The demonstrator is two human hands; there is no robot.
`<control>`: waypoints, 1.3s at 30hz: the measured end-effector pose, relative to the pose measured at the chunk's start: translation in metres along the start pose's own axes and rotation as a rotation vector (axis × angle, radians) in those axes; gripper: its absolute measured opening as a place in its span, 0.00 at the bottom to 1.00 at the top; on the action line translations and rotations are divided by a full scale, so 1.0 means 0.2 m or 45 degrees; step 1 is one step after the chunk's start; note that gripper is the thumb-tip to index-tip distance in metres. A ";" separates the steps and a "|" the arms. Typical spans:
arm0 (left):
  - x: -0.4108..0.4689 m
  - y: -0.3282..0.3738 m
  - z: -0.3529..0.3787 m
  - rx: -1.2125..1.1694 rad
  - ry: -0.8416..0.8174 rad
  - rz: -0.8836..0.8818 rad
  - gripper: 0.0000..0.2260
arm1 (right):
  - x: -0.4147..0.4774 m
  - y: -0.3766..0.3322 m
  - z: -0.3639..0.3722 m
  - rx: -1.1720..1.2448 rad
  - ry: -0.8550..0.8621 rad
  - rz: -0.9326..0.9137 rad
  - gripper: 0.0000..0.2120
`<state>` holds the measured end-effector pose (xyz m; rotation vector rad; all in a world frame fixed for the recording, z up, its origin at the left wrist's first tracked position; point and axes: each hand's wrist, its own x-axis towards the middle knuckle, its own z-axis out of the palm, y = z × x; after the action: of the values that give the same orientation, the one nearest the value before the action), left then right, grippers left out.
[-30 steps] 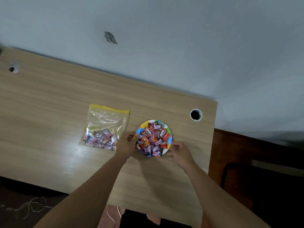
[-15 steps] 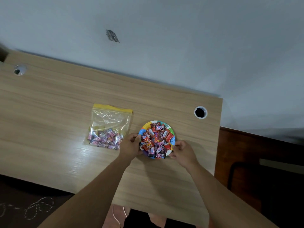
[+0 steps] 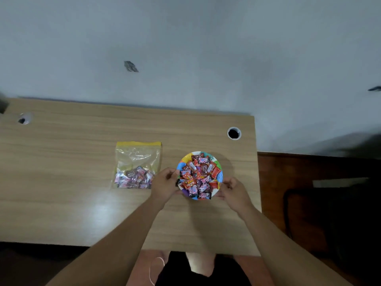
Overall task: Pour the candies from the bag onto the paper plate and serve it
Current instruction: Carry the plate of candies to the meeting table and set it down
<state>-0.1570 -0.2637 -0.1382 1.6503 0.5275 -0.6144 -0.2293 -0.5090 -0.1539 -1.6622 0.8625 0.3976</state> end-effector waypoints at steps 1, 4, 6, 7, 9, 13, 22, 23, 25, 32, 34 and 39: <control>-0.03 0.02 0.01 0.009 -0.031 0.017 0.09 | -0.04 0.01 -0.01 0.026 0.030 -0.001 0.03; -0.09 0.04 0.04 0.033 -0.124 0.055 0.08 | -0.18 0.05 -0.07 0.116 0.111 -0.018 0.03; -0.14 0.06 0.08 0.056 -0.184 0.059 0.08 | -0.28 0.09 -0.12 0.181 0.153 -0.024 0.03; -0.17 0.06 0.11 0.079 -0.212 0.062 0.08 | -0.33 0.11 -0.14 0.212 0.176 -0.024 0.03; -0.23 0.07 0.17 0.107 -0.278 0.071 0.08 | -0.43 0.16 -0.21 0.251 0.217 -0.031 0.04; -0.38 0.05 0.32 0.203 -0.405 0.098 0.13 | -0.64 0.28 -0.36 0.315 0.303 -0.024 0.03; -0.89 -0.08 0.75 0.330 -0.614 0.156 0.09 | -1.16 0.61 -0.77 0.338 0.537 0.021 0.05; -0.96 -0.11 0.80 0.341 -0.635 0.159 0.10 | -1.23 0.65 -0.82 0.330 0.559 0.029 0.05; -1.09 -0.18 0.90 0.378 -0.664 0.159 0.11 | -1.35 0.76 -0.93 0.317 0.605 0.025 0.06; -1.49 -0.42 1.25 0.520 -0.721 0.193 0.12 | -1.71 1.16 -1.23 0.436 0.721 0.044 0.08; -1.61 -0.47 1.36 0.555 -0.738 0.201 0.10 | -1.80 1.29 -1.31 0.488 0.752 0.049 0.10; -1.89 -0.59 1.64 0.653 -0.863 0.191 0.09 | -2.05 1.55 -1.49 0.671 0.872 0.081 0.12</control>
<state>-0.5517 -0.5697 -0.0181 1.7864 -0.2696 -1.1984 -0.7809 -0.6770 -0.0124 -1.2690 1.3827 -0.3691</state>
